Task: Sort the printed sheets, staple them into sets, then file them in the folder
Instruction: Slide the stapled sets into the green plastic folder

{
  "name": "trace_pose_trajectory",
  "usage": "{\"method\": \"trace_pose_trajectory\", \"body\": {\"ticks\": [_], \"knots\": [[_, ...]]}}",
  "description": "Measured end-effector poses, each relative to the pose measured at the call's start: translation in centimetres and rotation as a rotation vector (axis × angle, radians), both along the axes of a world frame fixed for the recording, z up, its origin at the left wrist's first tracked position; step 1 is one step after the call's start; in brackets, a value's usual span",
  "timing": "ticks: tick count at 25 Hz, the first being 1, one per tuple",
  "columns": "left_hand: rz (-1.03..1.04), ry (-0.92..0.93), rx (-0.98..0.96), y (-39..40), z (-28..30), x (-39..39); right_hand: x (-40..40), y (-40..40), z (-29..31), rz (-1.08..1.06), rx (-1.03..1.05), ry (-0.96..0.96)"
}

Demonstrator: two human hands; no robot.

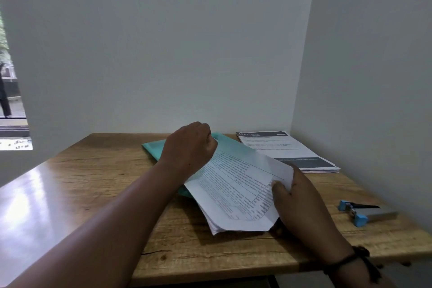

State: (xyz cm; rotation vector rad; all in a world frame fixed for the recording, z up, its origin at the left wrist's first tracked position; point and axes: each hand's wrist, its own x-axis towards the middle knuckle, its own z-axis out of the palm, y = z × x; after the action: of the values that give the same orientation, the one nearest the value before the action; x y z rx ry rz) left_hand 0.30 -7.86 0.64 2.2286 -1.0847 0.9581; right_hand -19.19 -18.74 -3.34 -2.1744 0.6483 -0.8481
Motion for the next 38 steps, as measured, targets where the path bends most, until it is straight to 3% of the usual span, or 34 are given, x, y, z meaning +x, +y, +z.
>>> {"method": "trace_pose_trajectory", "body": {"ticks": [6, 11, 15, 20, 23, 25, 28, 38], "knots": [[-0.115, 0.020, 0.350, -0.4, -0.6, -0.4, 0.6, 0.3, 0.8, 0.068, 0.553, -0.132], [0.027, 0.306, 0.570, 0.3, -1.0, 1.4, -1.3, 0.3, 0.5, 0.234, 0.639, -0.118], [0.003, 0.357, 0.626, 0.3, -1.3, 2.2, -3.8, 0.5, 1.3, 0.190, 0.219, 0.109], [-0.013, 0.368, 0.667, 0.3, -1.0, 2.0, -4.2, -1.7, 0.9, 0.162, -0.453, 0.185], [-0.065, 0.230, 0.666, 0.2, -0.9, 1.2, -3.3, -3.6, -0.2, 0.063, -0.902, 0.048], [-0.118, 0.132, 0.640, 0.1, -0.8, 0.8, -2.7, -3.7, -0.5, 0.123, -1.079, -0.058], [-0.119, 0.037, 0.625, 0.0, -0.6, 0.9, -2.0, -3.4, -0.1, 0.254, -1.205, -0.018], [-0.140, -0.047, 0.554, 0.1, -0.3, 0.5, 3.6, -1.7, 2.2, 0.231, -1.322, 0.311]]}}
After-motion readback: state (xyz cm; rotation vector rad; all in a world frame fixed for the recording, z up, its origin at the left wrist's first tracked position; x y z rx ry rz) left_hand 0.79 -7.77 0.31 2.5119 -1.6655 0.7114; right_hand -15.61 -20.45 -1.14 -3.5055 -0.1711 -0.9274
